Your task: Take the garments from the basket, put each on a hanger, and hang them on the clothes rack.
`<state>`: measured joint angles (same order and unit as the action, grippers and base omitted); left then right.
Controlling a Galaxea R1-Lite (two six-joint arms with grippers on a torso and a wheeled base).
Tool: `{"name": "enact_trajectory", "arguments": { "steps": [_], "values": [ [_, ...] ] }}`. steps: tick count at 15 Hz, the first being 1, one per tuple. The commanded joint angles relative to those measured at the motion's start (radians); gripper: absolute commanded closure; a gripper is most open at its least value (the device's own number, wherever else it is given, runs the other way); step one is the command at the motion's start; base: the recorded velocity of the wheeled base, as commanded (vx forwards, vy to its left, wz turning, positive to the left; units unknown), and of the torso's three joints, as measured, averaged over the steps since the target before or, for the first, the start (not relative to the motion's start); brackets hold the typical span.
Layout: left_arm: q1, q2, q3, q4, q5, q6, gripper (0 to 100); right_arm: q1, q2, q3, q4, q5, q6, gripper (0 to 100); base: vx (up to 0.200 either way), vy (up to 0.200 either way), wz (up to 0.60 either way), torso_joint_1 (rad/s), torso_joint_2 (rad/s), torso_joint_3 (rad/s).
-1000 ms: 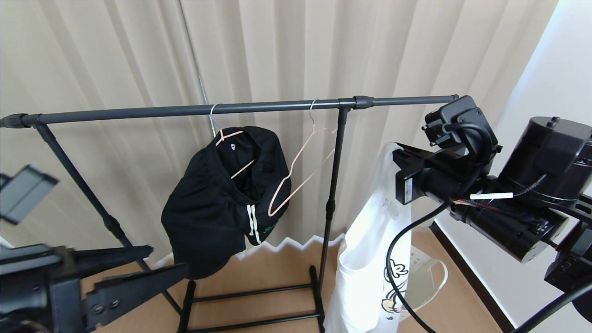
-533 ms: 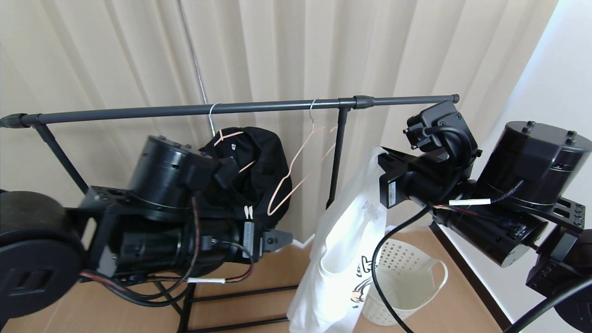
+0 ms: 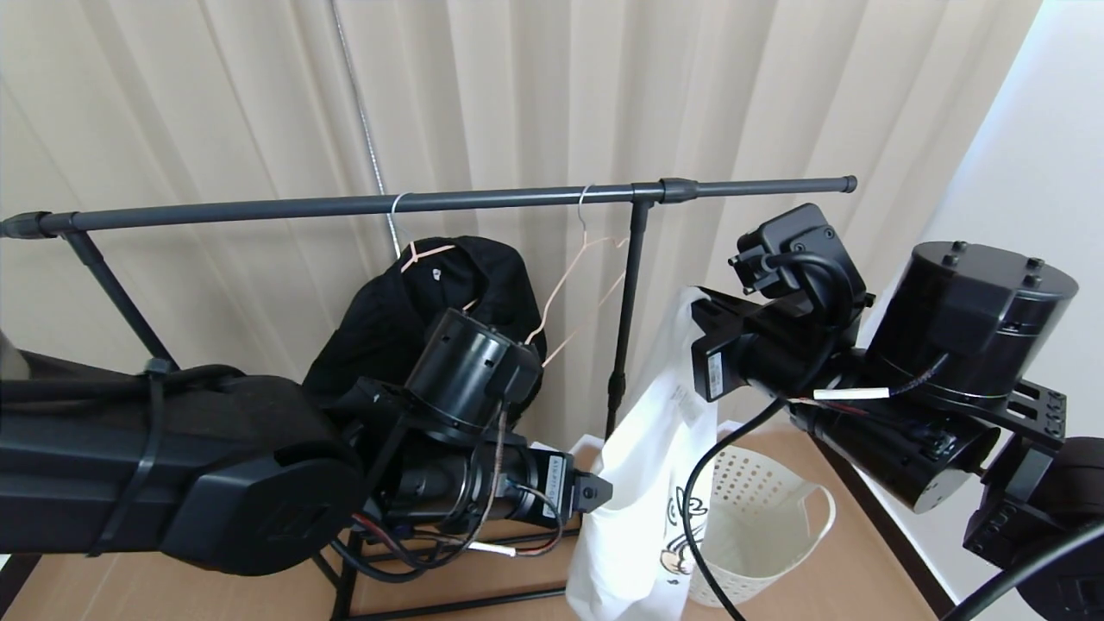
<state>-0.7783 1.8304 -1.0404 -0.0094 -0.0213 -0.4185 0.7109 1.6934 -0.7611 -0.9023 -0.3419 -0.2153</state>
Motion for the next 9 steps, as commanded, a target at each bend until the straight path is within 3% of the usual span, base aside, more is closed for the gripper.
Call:
{"name": "enact_trajectory", "arguments": {
  "steps": [1,5,9],
  "values": [
    [-0.021,0.036,-0.018,0.0,0.0,0.001,0,0.007,0.022,-0.003,-0.012,-0.005,-0.001,100,0.0,0.0,0.0,0.0,0.0,0.0],
    [-0.03,0.087,-0.052,-0.02,0.032,0.0,0,0.021,0.023,0.005,-0.026,-0.023,-0.001,100,0.0,0.0,0.0,0.0,0.0,0.0],
    [-0.03,0.153,-0.067,-0.078,0.161,-0.005,0,0.058,0.015,0.046,-0.101,-0.023,-0.007,100,0.0,0.0,0.0,0.0,0.0,0.0]
  ]
}}
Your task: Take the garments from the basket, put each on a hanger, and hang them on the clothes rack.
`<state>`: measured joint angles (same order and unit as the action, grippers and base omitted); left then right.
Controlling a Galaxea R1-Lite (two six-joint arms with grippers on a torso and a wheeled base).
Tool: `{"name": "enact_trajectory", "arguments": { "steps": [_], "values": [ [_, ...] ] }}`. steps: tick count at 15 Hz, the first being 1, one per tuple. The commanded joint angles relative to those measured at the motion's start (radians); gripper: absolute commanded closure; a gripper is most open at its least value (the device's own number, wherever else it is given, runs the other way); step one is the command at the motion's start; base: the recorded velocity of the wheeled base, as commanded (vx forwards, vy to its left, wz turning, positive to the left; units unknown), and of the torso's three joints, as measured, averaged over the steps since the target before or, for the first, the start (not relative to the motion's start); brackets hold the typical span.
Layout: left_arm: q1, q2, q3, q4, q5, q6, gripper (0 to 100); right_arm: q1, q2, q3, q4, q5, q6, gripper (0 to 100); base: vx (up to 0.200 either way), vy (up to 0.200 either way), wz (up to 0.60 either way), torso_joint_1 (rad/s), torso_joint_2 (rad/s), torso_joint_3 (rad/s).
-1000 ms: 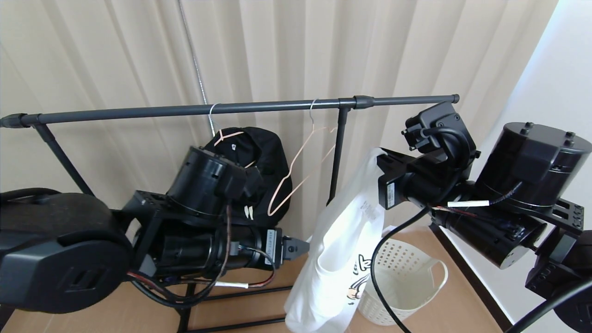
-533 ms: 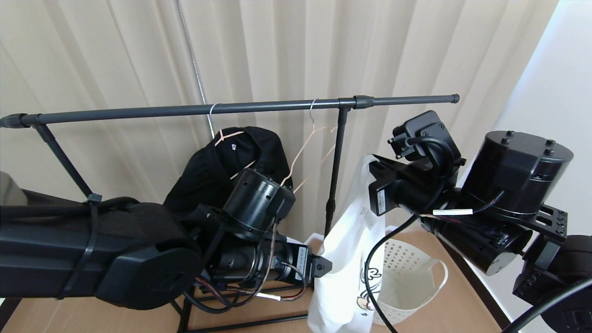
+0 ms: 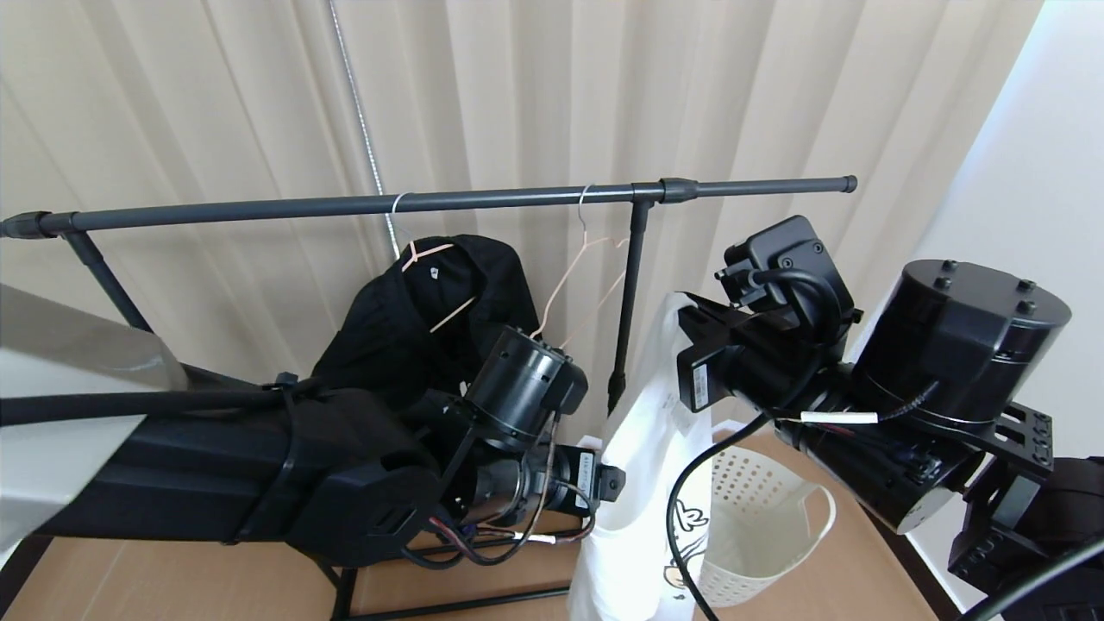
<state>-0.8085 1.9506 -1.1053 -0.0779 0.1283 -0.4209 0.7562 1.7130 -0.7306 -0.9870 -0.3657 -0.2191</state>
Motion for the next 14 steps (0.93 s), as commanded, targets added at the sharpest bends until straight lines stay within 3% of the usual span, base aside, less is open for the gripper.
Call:
{"name": "enact_trajectory", "arguments": {
  "steps": [1,6,10,11,14],
  "values": [
    [0.0,0.044,-0.005,-0.023,0.025,-0.015,0,0.02,-0.004,0.019,-0.033,0.001,-0.005,100,0.0,0.0,0.0,0.0,0.0,0.0],
    [0.005,0.085,-0.002,-0.028,0.131,-0.029,0,0.029,-0.038,0.036,-0.055,0.007,-0.005,100,0.0,0.0,0.0,0.0,0.0,0.0],
    [0.006,0.086,0.01,-0.028,0.146,-0.042,0,0.022,-0.069,0.034,-0.055,0.007,-0.012,100,0.0,0.0,0.0,0.0,0.0,0.0],
    [0.006,0.085,0.012,-0.026,0.172,-0.042,100,0.003,-0.067,0.033,-0.053,0.007,-0.014,100,0.0,0.0,0.0,0.0,0.0,0.0],
    [0.003,0.047,0.025,-0.023,0.202,-0.042,100,-0.029,-0.064,0.031,-0.053,0.007,-0.028,100,0.0,0.0,0.0,0.0,0.0,0.0]
  ]
}}
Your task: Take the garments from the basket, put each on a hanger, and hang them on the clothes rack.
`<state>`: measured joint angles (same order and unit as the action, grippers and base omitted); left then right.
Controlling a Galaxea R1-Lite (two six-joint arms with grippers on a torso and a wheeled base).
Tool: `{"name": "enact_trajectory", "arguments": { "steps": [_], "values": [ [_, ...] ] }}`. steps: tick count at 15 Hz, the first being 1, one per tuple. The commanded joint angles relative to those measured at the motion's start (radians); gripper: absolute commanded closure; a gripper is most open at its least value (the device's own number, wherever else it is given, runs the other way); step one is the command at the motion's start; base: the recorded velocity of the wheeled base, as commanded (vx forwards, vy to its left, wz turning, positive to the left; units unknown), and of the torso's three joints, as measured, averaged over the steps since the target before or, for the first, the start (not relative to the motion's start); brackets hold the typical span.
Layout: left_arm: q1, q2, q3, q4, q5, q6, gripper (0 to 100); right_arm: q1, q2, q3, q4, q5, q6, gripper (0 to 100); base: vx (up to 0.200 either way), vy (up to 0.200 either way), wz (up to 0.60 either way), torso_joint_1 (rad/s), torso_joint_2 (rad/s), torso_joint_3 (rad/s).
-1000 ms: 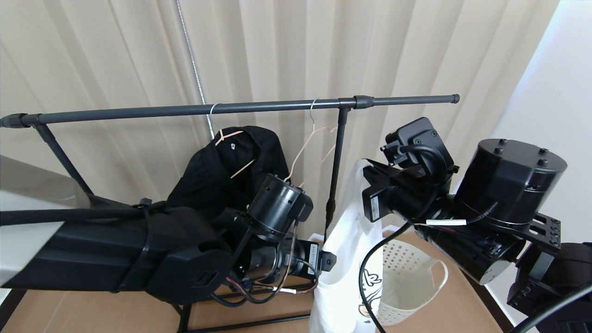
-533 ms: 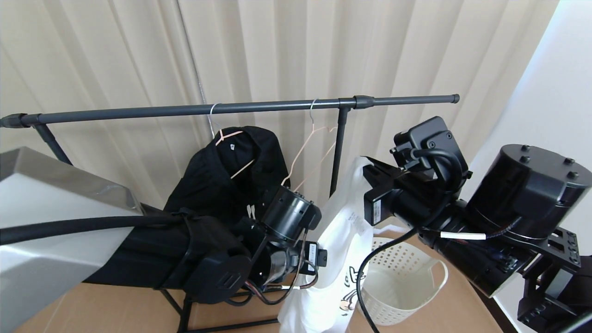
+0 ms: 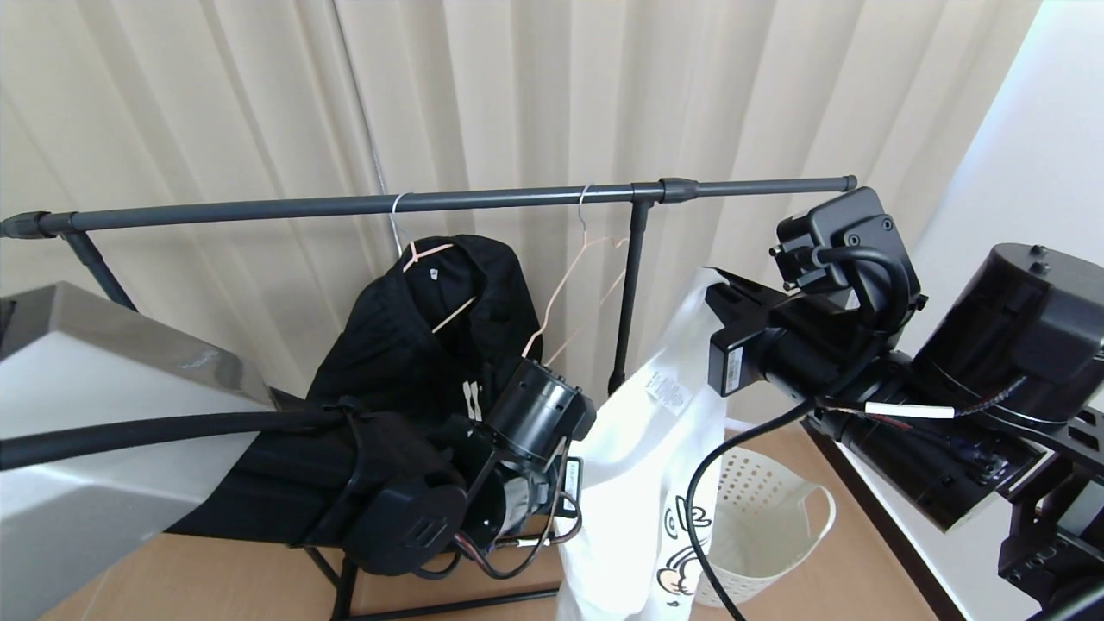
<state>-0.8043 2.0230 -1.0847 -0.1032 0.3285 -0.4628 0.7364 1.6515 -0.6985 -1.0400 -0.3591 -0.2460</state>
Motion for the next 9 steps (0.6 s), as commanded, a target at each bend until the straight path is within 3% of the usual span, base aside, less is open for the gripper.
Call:
{"name": "enact_trajectory", "arguments": {
  "steps": [1,9],
  "values": [
    [-0.001,-0.056,0.017,0.003,0.009,0.001,100,-0.025,-0.001,-0.003,0.0,0.002,-0.001,100,0.0,0.0,0.0,0.0,0.0,0.0],
    [0.063,-0.224,0.035,0.007,0.01,0.035,100,-0.055,0.019,0.016,0.054,0.003,-0.05,100,0.0,0.0,0.0,0.0,0.0,0.0]
  ]
}}
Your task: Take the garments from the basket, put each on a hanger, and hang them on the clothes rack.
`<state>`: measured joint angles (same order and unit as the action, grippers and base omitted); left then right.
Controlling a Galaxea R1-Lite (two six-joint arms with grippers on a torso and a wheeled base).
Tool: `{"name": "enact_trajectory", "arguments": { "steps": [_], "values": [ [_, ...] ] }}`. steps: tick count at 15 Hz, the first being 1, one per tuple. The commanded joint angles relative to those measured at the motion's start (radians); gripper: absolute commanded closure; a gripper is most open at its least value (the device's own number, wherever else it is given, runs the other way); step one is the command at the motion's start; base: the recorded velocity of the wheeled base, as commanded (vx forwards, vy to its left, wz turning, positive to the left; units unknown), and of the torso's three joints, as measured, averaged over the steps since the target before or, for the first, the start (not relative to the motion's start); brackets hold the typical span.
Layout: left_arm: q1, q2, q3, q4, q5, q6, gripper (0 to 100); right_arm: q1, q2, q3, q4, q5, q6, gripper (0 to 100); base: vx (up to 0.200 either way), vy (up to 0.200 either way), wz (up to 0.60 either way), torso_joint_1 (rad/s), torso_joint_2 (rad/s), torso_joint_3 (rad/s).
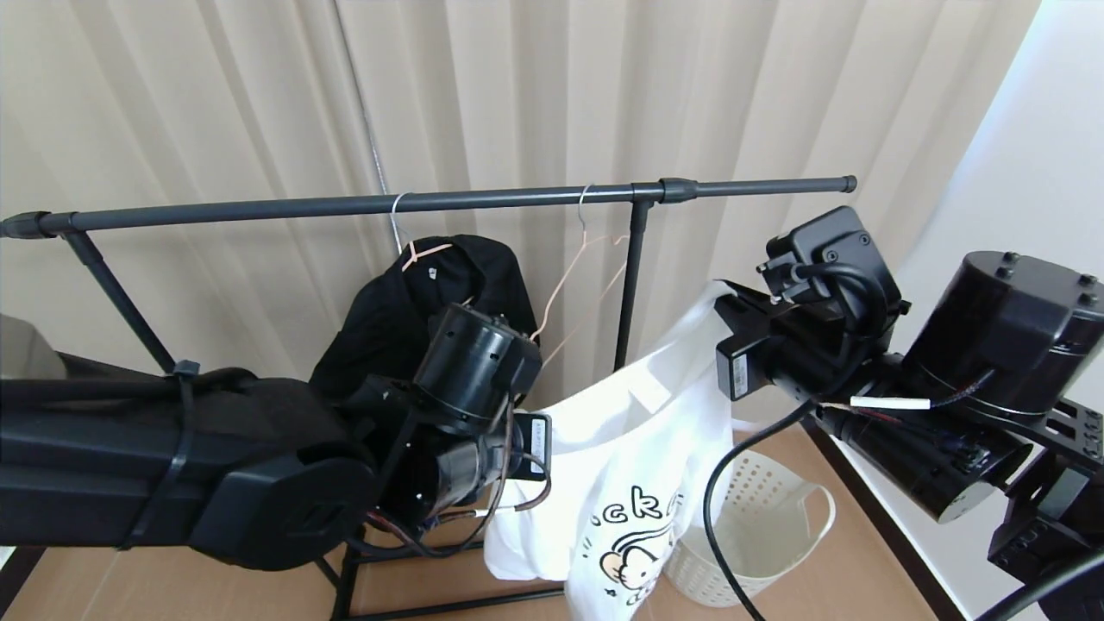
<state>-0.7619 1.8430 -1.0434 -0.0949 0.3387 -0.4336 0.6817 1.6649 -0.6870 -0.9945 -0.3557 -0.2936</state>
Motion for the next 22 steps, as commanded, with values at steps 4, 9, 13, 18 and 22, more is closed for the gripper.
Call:
{"name": "enact_trajectory", "arguments": {
  "steps": [4,9,13,18,22],
  "values": [
    [0.052,-0.084,-0.043,-0.002,0.0,0.016,100,0.001,-0.027,-0.011,0.168,0.001,-0.001,100,0.0,0.0,0.0,0.0,0.0,0.0],
    [0.058,-0.182,-0.066,-0.003,0.0,0.079,100,0.004,-0.103,-0.152,0.497,0.001,0.177,100,0.0,0.0,0.0,0.0,0.0,0.0],
    [0.059,-0.222,-0.079,-0.008,-0.003,0.095,100,0.006,-0.1,-0.324,0.698,0.003,0.401,100,0.0,0.0,0.0,0.0,0.0,0.0],
    [0.059,-0.265,-0.096,-0.009,-0.006,0.104,100,0.001,-0.094,-0.411,0.714,0.001,0.505,100,0.0,0.0,0.0,0.0,0.0,0.0],
    [0.061,-0.307,-0.121,-0.009,-0.01,0.124,100,-0.011,-0.093,-0.447,0.714,0.001,0.551,100,0.0,0.0,0.0,0.0,0.0,0.0]
  ]
}}
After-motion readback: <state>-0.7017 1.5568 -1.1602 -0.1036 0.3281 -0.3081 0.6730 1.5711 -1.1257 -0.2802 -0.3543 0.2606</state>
